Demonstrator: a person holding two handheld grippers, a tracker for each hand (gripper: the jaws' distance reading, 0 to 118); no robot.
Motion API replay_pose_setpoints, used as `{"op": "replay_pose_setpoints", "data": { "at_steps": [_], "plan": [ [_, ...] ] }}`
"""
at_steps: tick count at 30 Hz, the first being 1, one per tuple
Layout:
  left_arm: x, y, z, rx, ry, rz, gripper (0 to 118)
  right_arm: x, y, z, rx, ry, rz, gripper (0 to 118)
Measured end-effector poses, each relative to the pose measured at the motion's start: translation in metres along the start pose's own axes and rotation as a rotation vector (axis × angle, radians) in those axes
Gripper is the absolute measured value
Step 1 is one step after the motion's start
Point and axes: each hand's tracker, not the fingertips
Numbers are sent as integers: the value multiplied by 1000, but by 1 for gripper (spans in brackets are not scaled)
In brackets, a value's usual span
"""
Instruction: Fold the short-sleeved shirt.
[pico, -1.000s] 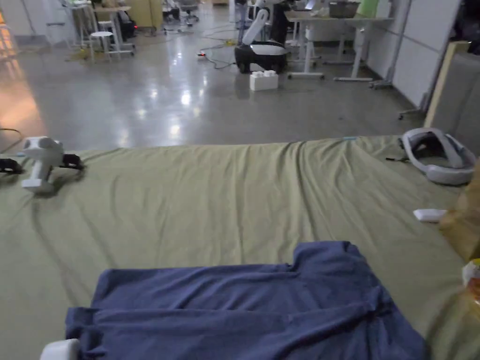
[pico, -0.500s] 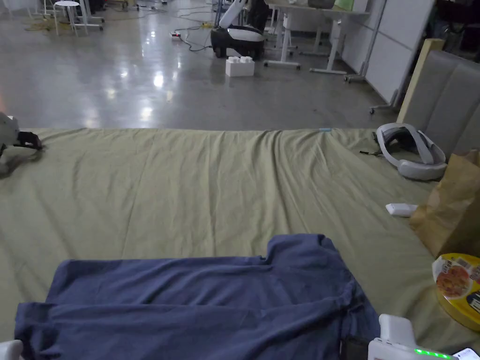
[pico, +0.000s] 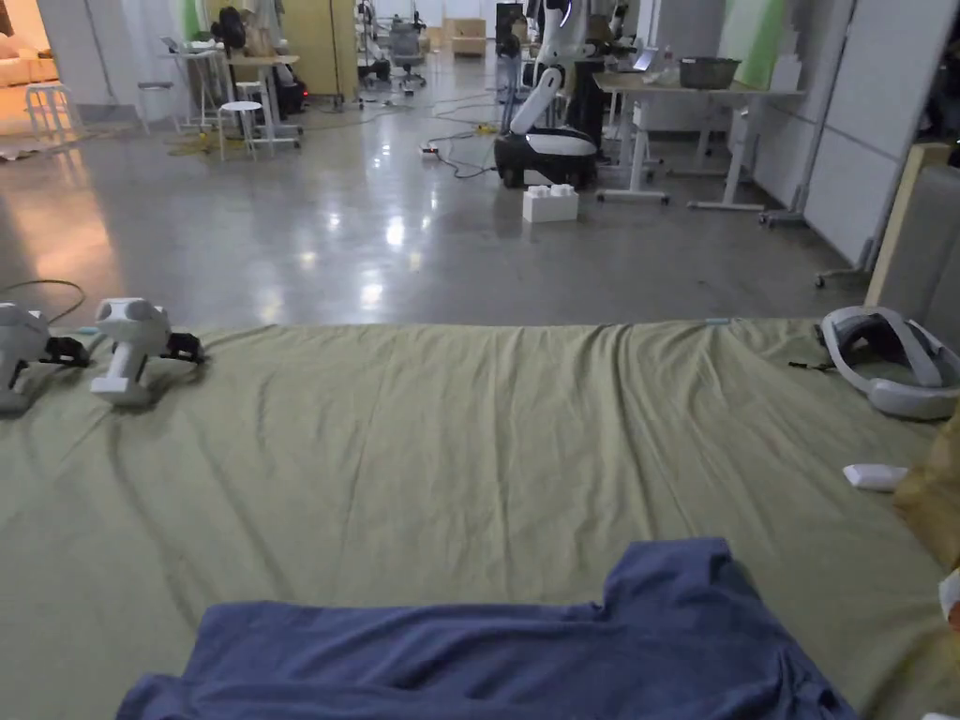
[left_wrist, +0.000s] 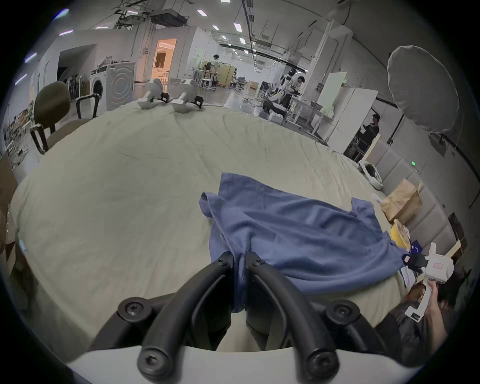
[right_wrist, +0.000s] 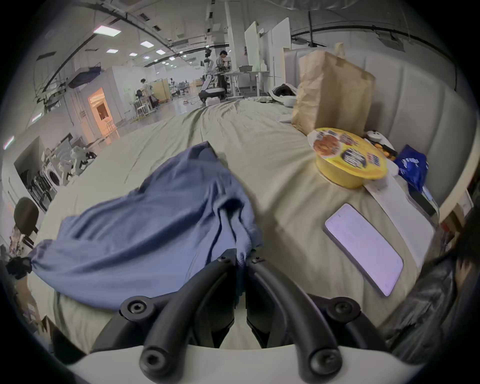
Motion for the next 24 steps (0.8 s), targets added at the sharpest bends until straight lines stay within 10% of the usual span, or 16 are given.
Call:
{"op": "replay_pose_setpoints", "data": {
  "at_steps": [8, 9, 11, 13, 17, 24],
  "plan": [
    [-10, -78, 46, -57, 32, -64, 12, 9, -68, 47, -49, 3, 82, 7],
    [-13, -86, 43, -55, 24, -54, 24, 8, -72, 44, -75, 13, 95, 11],
    [-17, -93, 33, -102, 41, -31, 94, 9, -76, 38, -112, 4, 98, 68],
    [-18, -98, 39, -85, 38, -34, 94, 15, -80, 43, -78, 5, 84, 101],
    [0, -78, 81, 108, 28, -74, 94, 23, -61, 82, 42, 128, 6, 100],
    [77, -22, 202, 548, -17, -281, 94, -11, -3, 206, 452, 246, 138, 100]
  ]
}}
